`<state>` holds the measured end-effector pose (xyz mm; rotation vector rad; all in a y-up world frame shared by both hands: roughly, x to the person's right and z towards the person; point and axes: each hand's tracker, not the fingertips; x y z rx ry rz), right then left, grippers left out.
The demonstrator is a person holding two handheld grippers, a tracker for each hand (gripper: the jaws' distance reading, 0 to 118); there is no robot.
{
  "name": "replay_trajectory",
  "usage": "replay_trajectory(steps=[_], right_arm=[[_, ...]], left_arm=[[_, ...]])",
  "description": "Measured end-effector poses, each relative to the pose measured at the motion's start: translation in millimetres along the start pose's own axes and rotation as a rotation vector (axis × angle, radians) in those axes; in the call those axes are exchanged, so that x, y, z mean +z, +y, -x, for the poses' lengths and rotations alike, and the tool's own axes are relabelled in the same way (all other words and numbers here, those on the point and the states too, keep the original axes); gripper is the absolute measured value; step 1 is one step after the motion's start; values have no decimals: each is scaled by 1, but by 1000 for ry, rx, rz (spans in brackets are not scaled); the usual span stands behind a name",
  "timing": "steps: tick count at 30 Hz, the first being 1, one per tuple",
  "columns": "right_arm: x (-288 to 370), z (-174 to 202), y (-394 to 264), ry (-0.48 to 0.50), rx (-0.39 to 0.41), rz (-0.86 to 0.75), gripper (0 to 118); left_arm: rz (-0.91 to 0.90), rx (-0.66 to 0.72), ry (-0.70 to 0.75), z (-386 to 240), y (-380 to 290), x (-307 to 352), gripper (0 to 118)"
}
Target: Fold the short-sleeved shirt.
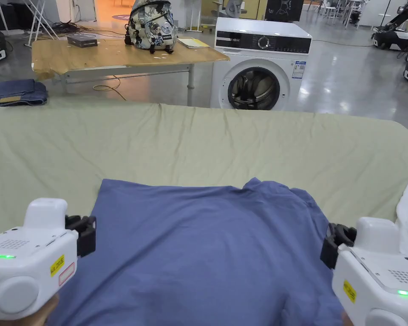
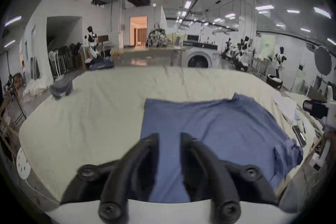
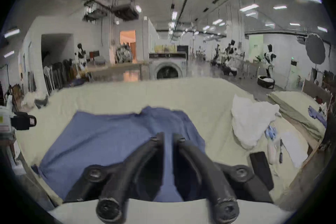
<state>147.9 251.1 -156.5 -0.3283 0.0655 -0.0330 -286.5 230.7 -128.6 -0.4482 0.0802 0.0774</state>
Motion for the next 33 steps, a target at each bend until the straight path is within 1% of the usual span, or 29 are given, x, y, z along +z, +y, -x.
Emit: replay_trajectory(steps=[1,2,3,4,9,12,14,16,17,22,23,24,25,26,27,30,33], right_arm=[[-3,4,0,7,-9,-18,0],[-5,9,2,28,-19,-29,0],[-6,13,3,46,-38,-47,0],[-8,16,3,42,-40,-54,0],[-9,33,7,37,-7,-101,0],[-9,39,8,38,41,-102,0],[-10,39,7,45,55,-96,0],[-12,39,4,51,74,-77,0],[-14,39,1,52,76,-72,0],[-21,37,-11,64,96,-19,0],[-23,37,-13,68,99,-2,0],[-24,37,-15,69,100,10,0],[-25,37,-18,70,99,19,0],[-25,36,-20,70,99,26,0],[-26,36,-21,71,101,34,0],[-29,35,-26,75,112,76,0],[-29,33,-32,74,121,102,0]], left_arm=[[-5,-3,9,-5,3,-1,2],[-21,-6,10,-9,5,-1,0],[-31,-8,2,-10,7,-4,0],[-38,-7,5,-13,8,-5,0],[-11,-24,21,-11,10,-6,0],[81,-17,12,7,4,-2,0],[178,-3,-11,25,-3,0,0],[249,0,29,43,-13,5,0],[280,5,27,50,-17,7,0],[435,109,21,85,-48,10,1],[471,116,23,83,-54,12,11],[495,124,27,86,-61,11,25],[537,125,35,87,-69,8,48],[558,131,46,93,-78,3,61],[580,140,65,101,-88,-4,68],[615,168,119,101,-104,-7,69],[628,162,164,96,-110,-1,71]])
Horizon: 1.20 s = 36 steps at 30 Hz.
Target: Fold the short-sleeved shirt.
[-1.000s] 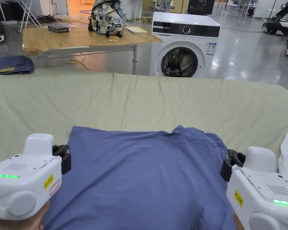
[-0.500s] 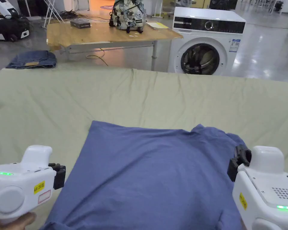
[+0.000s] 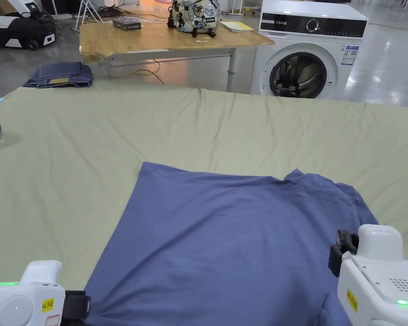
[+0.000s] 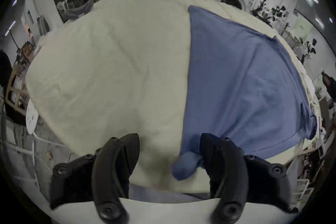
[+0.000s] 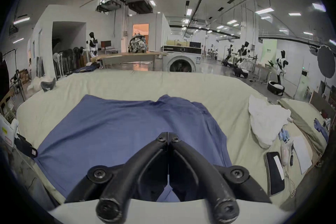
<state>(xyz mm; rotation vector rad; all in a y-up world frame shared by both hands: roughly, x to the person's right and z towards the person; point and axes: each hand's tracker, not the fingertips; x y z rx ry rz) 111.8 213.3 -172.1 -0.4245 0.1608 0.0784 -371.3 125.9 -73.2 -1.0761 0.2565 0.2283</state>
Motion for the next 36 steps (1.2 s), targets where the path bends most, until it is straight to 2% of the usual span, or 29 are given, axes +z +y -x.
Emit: replay_trajectory(steps=[2,5,9,12,16,21,24,26,27,28,30,34,36], right_arm=[[0,0,-3,0,2,10,0],[1,0,-6,4,9,26,0],[3,-1,-10,5,10,41,0],[6,-5,-14,1,8,53,0],[12,-15,-20,-10,1,68,0],[26,-46,-20,-23,-22,120,0],[36,-70,-20,-51,-21,203,0],[39,-86,-23,-60,-27,279,13],[39,-91,-25,-61,-20,327,25],[40,-98,-29,-53,-16,377,42],[40,-108,-41,-26,-36,444,56],[37,-117,-74,-50,-5,562,57],[33,-120,-90,-22,-33,601,56]], left_arm=[[-7,-6,25,-9,-8,5,73],[0,-87,73,-21,-13,4,74],[9,-130,78,-30,-18,1,73],[10,-126,55,-32,-17,4,54],[8,-210,14,-43,-17,4,6],[-7,-212,-4,-37,-15,11,2],[-22,-182,-26,-32,-14,14,2],[-25,-175,-30,-32,-14,13,2],[-24,-174,-31,-32,-14,13,2],[-25,-175,-31,-32,-13,12,2],[-24,-177,-31,-33,-13,12,2],[-20,-181,-31,-34,-12,11,2],[-17,-186,-32,-34,-12,10,2]])
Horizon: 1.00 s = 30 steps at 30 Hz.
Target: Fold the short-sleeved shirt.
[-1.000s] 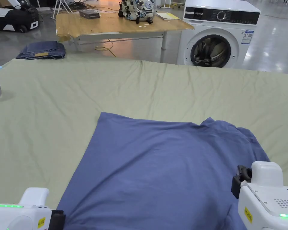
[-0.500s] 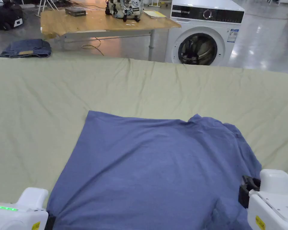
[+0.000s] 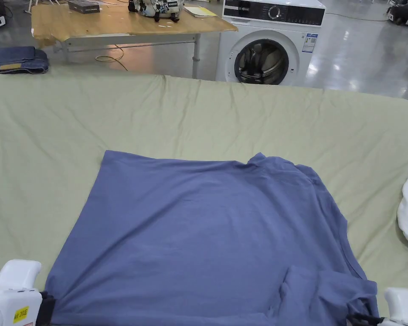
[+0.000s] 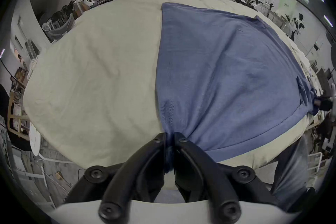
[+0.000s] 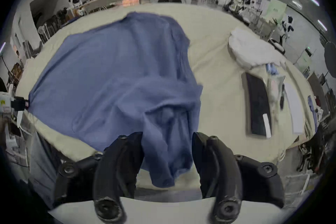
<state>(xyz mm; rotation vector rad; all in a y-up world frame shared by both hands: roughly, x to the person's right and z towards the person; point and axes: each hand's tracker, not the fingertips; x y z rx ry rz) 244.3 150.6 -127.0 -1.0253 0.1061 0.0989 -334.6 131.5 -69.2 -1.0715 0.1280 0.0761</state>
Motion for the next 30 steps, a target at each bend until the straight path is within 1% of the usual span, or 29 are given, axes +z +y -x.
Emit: replay_trajectory(steps=[1,3,4,5,6,7,8,9,10,11,13,15,17,21,25,28,30], right_arm=[[-8,0,-4,20,0,24,56],[-22,3,-12,6,30,70,56],[-22,5,-15,1,37,27,50],[-20,6,-15,0,37,15,48],[-19,5,-13,4,32,17,41],[-16,2,-11,63,-4,14,7],[-16,-1,-11,84,-46,20,1],[-16,0,-11,56,-21,26,1],[-14,1,-10,53,4,19,1],[-10,2,-10,42,0,-1,1],[0,3,-9,52,-14,-26,1],[12,3,-2,47,-22,-89,1],[24,4,8,60,-18,-103,1],[39,4,37,84,-43,-186,1],[41,4,75,86,-62,-225,1],[30,1,105,99,-99,-234,1],[19,0,124,102,-108,-227,1]], left_arm=[[2,-1,0,0,0,0,2],[3,-3,-1,0,0,0,2],[4,-3,-2,0,0,0,2],[4,-2,-4,1,0,0,2],[3,0,-6,1,0,0,2],[3,2,-9,1,0,1,2],[1,6,-11,1,0,1,2],[0,7,-12,1,0,1,2],[-4,7,-12,1,0,3,2],[-10,9,-12,1,0,4,2],[-27,13,-13,1,3,10,2],[-64,28,-23,1,8,18,2],[-101,35,-36,2,20,25,2],[-156,25,-60,1,49,35,2],[-215,30,-63,4,86,38,2],[-244,36,-70,9,116,32,2],[-245,44,-75,12,134,23,2]])
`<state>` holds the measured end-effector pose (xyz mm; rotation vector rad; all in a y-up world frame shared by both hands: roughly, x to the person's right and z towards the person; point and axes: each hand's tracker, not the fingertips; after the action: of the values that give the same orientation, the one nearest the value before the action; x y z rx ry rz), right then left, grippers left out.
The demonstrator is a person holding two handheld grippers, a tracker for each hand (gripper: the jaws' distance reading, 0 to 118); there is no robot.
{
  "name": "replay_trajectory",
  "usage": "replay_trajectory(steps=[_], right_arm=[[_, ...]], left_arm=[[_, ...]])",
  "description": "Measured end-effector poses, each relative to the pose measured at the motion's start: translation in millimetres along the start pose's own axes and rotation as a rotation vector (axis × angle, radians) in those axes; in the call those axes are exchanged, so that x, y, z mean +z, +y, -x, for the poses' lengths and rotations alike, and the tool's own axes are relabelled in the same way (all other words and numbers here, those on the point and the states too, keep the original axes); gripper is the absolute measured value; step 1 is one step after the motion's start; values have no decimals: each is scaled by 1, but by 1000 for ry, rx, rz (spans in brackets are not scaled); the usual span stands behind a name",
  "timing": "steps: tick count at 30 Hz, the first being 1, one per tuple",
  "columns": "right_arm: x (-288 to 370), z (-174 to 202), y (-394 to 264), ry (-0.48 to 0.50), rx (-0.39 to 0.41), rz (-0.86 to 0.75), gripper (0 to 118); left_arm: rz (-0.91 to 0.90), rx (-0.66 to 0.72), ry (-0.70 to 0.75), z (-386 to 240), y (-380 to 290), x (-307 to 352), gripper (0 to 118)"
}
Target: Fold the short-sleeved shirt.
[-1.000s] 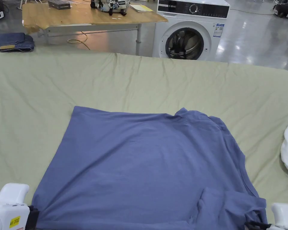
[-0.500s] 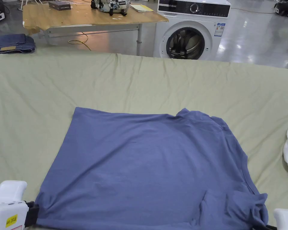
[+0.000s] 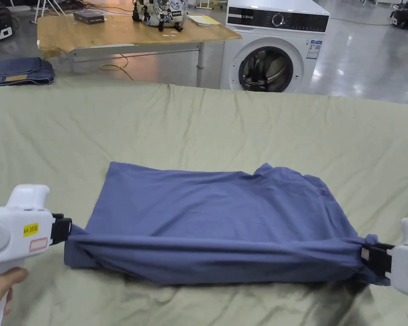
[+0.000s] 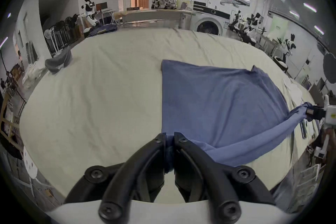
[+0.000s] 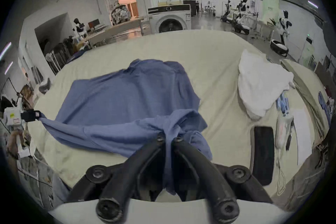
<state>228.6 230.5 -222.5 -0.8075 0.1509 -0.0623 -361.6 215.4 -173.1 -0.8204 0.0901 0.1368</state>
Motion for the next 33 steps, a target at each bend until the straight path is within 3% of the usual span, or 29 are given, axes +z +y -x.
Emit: replay_trajectory(steps=[4,10,18,21,22,23,25,33], right_arm=[[-42,3,24,-15,-12,31,1],[-95,10,38,-56,30,102,1],[-126,13,43,-84,62,128,7],[-123,17,41,-102,79,113,35],[-126,10,44,-107,81,98,52],[-122,11,45,-108,78,79,61],[-109,16,47,-103,75,3,64],[-60,54,38,-42,66,-310,64]], left_arm=[[18,14,5,3,25,-39,2],[84,-34,37,-6,42,-91,2],[116,-21,42,-7,46,-119,2],[108,-25,51,-8,43,-116,15],[99,-30,45,-9,42,-113,29],[91,-32,36,-9,42,-108,42],[63,-26,11,-12,43,-97,62],[-198,-38,-38,-42,33,-39,62]])
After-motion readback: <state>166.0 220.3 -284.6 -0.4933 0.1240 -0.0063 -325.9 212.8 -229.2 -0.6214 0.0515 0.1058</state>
